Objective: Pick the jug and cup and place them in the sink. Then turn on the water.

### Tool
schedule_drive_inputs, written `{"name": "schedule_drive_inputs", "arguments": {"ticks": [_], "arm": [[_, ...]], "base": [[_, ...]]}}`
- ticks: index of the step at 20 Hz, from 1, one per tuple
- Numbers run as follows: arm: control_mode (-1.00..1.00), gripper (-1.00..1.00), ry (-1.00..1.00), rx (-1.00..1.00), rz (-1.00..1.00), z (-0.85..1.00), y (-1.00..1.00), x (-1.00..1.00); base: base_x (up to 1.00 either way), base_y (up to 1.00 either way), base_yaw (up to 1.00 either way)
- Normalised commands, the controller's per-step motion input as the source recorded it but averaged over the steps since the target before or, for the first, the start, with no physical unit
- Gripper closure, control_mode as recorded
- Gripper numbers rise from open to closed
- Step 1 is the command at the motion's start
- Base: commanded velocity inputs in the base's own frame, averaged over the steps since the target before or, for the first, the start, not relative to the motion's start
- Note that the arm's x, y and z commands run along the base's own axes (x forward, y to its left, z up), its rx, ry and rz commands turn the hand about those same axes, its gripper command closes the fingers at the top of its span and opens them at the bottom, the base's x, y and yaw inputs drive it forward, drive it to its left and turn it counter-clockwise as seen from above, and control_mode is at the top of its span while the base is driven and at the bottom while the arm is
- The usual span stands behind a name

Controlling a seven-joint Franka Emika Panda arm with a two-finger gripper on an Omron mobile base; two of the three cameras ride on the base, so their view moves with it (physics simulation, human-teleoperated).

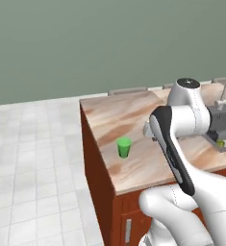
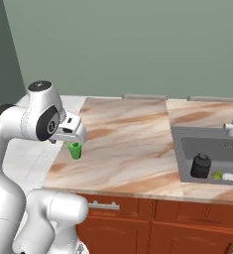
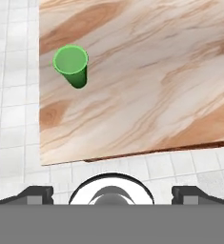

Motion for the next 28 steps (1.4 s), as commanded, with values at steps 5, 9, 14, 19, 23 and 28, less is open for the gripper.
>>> {"name": "schedule_drive_inputs", "arguments": {"ticks": [5, 9, 14, 19, 23, 28], "arm": [[1.00, -1.00, 0.00, 0.00, 0.00, 0.00, 0.00, 0.00], [1.00, -1.00, 0.00, 0.00, 0.00, 0.00, 0.00, 0.00], [-1.00, -1.00, 0.01, 0.00, 0.00, 0.00, 0.05, 0.17], [-1.00, -1.00, 0.01, 0.00, 0.00, 0.00, 0.06, 0.56], [-1.00, -1.00, 0.00, 0.00, 0.00, 0.00, 0.00, 0.11], [-1.00, -1.00, 0.00, -0.01, -0.06, 0.00, 0.00, 0.21]], "base": [[0.05, 0.99, -0.13], [0.49, 0.81, -0.05], [0.68, 0.37, 0.00], [0.00, 0.00, 0.00], [0.00, 0.00, 0.00], [0.00, 0.00, 0.00]]}}
